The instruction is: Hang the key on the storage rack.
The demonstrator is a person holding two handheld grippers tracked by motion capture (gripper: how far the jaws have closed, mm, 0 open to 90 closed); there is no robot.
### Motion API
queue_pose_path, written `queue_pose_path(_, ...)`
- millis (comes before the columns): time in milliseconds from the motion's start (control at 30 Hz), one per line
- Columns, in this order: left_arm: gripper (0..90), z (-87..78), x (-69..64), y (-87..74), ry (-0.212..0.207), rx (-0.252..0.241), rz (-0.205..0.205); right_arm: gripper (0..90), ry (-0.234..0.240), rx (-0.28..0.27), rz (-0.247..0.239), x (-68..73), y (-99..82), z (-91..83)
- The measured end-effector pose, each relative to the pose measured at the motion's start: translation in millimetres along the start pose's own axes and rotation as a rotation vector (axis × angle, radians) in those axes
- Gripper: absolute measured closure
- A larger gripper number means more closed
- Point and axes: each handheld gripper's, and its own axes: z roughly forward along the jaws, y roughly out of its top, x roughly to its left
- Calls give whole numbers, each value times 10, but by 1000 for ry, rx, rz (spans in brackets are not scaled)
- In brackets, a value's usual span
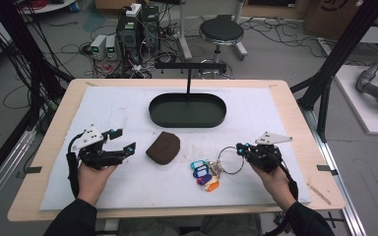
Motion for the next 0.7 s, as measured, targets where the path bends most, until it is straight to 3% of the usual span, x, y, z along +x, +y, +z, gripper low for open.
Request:
queue_pose_path(200, 256, 1, -8, 2, -3, -5, -2, 880, 31, -39, 20, 67, 31, -18)
queue_pose_path(333, 256, 4, -14, 6, -6, -3, 1, 900, 69, -73, 67, 83, 51, -51)
queue_pose_path(467, 256, 12, -23, 6, -11, -2, 6, 900, 86, -58, 70, 101, 29, -17)
queue_pose_path(600, 256, 16, -27, 8, -14, -2, 5, 900, 30, -44, 85, 19, -15, -16)
queue_pose_path(633, 256, 17, -25, 9, -15, -3, 5, 862, -10, -7, 92, -37, -70, 7)
queue_pose_path(667, 256, 17, -25, 9, -15, -3, 5, 862, -10, -7, 92, -37, -70, 7)
queue_pose_path(700, 256, 18, -22, 7, -17, -3, 3, 834, -42, 47, 102, -90, -141, 59)
